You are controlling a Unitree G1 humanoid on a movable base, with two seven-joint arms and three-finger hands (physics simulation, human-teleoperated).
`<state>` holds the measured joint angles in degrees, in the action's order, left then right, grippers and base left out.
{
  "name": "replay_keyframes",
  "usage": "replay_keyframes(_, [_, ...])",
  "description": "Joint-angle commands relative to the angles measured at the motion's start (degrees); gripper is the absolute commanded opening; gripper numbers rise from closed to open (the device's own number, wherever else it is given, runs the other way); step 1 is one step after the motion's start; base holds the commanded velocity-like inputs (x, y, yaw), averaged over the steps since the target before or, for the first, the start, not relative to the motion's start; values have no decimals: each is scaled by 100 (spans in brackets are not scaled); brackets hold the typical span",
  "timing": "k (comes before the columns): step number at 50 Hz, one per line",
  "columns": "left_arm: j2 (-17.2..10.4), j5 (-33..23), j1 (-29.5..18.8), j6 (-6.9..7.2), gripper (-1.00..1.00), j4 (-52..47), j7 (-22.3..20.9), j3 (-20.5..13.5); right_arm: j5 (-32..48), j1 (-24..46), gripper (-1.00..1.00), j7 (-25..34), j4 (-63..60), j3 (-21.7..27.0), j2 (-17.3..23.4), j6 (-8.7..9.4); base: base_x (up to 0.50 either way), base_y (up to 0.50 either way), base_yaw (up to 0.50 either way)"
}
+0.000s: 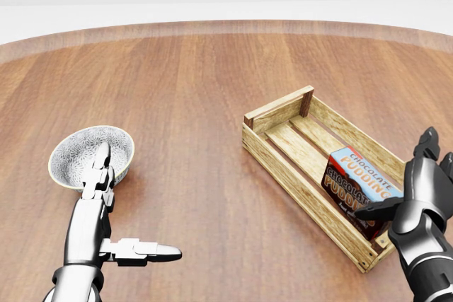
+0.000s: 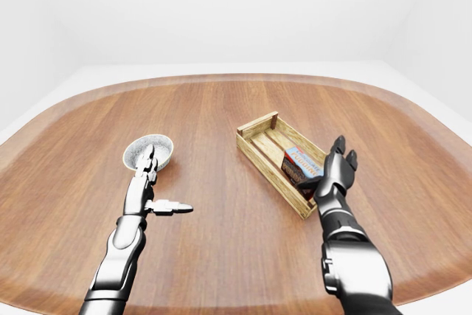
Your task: Pick up the chocolate pudding and put it in the tray.
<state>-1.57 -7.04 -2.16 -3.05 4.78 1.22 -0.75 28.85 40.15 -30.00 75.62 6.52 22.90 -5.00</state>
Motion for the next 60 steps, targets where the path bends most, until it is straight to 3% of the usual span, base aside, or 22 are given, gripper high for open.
replay_keyframes(1, [35,316,12,163,100,-91,-183,-56,416,107,100,0,-123,-140,177,0,0,0,0])
replay_keyframes(34, [28,345,-20,155,100,-44,-175,-76,881,358,100,0,-916,-95,408,0,0,0,0])
replay_keyframes(49, [29,333,-9,139,100,-43,-182,-67,244,292,100,0,-1732,204,443,0,0,0,0])
replay_keyframes(60, [30,329,-7,149,100,-52,-186,-64,-475,-1,100,0,-3222,559,481,0,0,0,0])
